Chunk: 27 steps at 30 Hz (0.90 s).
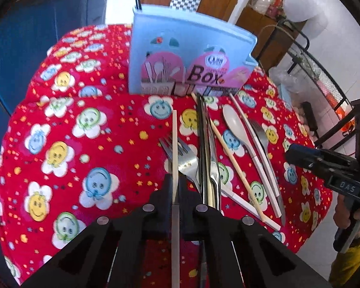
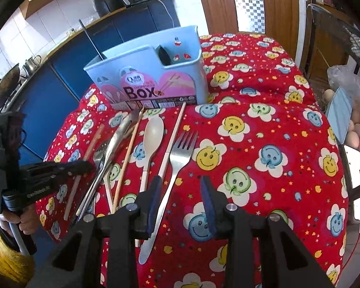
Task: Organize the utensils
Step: 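Grasp a wooden chopstick with the left tool while the right tool reaches for a silver fork, then lower the wooden chopstick into the caddy with the left tool while the right inserts the fork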
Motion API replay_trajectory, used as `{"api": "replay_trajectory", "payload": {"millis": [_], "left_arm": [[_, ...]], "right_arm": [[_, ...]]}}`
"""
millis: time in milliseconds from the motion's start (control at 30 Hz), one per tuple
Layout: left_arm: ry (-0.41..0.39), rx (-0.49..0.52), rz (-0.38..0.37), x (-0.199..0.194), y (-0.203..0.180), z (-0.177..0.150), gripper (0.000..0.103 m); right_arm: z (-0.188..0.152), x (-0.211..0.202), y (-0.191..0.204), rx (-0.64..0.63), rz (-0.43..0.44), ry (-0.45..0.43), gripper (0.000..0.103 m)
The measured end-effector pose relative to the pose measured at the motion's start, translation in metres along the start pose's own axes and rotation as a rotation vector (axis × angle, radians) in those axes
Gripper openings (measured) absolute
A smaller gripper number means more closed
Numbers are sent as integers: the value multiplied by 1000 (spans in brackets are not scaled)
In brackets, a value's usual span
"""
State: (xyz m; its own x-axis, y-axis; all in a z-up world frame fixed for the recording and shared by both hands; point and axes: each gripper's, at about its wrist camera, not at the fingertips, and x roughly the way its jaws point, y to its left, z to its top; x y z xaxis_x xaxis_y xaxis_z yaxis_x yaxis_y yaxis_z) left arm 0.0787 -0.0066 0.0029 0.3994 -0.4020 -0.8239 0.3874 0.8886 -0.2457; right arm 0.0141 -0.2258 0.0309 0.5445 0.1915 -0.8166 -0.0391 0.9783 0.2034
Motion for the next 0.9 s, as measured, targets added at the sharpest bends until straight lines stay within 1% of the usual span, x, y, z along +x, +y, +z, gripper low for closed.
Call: {"api": "replay_trajectory", "payload": {"millis": [200, 367, 467, 600, 700, 800, 833, 867, 900], "left_arm": [[-94, 8, 39, -22, 4, 5, 5], [-136, 1, 39, -31, 9, 9, 5], [-150, -3, 36, -33, 11, 10, 5], [-167, -3, 32, -35, 11, 11, 5], [-175, -1, 22, -35, 10, 13, 5], [-185, 0, 20, -37, 9, 15, 5], [-187, 0, 19, -37, 9, 16, 5], [-191, 0, 18, -38, 8, 17, 5], [-195, -1, 16, -38, 7, 18, 5]], "right_arm": [[8, 14, 3, 5, -4, 72, 36], [14, 29, 5, 14, -16, 134, 36], [20, 32, 7, 12, -28, 141, 36], [29, 39, 6, 25, -17, 138, 36], [35, 44, 2, 40, 2, 125, 36], [40, 48, -6, 77, 43, 112, 36], [41, 49, -10, 94, 53, 109, 28], [42, 50, -12, 100, 54, 107, 25], [43, 50, -15, 106, 62, 102, 17]]}}
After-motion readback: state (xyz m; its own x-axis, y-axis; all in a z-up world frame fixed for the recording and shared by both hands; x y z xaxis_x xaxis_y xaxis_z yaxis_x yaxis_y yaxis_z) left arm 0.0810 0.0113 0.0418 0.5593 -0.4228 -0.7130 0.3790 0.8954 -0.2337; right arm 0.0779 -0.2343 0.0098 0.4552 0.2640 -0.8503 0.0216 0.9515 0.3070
